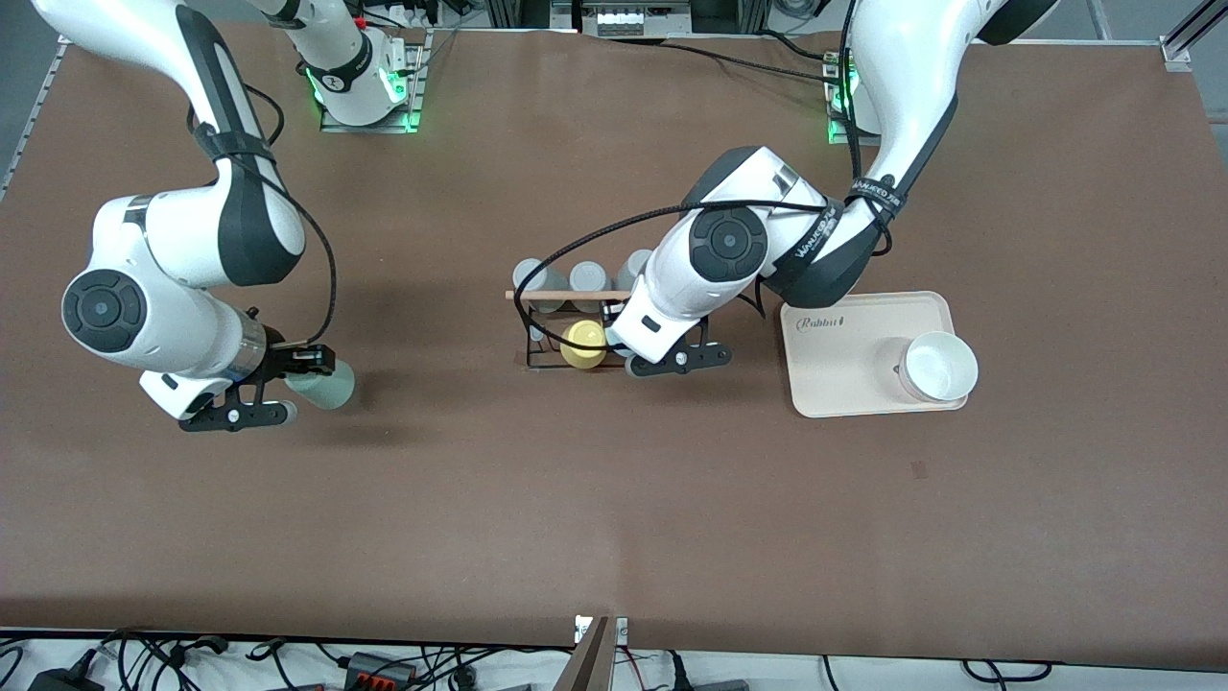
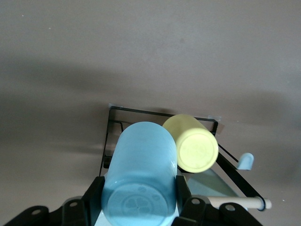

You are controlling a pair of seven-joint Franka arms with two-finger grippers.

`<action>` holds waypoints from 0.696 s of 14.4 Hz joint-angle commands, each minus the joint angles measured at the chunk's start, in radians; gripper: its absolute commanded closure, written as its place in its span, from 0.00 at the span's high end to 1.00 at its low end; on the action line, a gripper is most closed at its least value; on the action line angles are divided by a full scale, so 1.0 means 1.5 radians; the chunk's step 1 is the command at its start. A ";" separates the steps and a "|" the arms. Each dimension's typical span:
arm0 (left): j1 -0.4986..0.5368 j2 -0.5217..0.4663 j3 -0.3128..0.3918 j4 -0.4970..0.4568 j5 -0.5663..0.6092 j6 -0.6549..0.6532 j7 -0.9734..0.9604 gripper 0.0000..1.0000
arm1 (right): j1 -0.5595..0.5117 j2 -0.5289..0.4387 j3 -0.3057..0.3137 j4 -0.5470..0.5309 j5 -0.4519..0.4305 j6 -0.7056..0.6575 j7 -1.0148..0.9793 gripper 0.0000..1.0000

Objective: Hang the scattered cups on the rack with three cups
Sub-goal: 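Hang the blue cup while the right gripper lifts the teal cup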

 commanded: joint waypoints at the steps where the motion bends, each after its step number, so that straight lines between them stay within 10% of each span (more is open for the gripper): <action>1: -0.012 0.007 0.004 0.002 0.044 -0.006 -0.006 0.03 | 0.022 0.005 0.000 0.055 0.032 -0.057 0.019 0.27; 7: -0.023 0.031 0.005 0.001 0.047 -0.003 -0.006 0.10 | 0.084 0.005 0.000 0.100 0.050 -0.098 0.078 0.27; 9: -0.016 0.037 0.006 0.001 0.039 -0.003 -0.007 0.39 | 0.109 0.014 0.000 0.121 0.051 -0.101 0.124 0.27; 10: -0.013 0.032 0.006 0.002 0.041 -0.004 -0.009 0.70 | 0.121 0.019 0.000 0.129 0.051 -0.100 0.142 0.27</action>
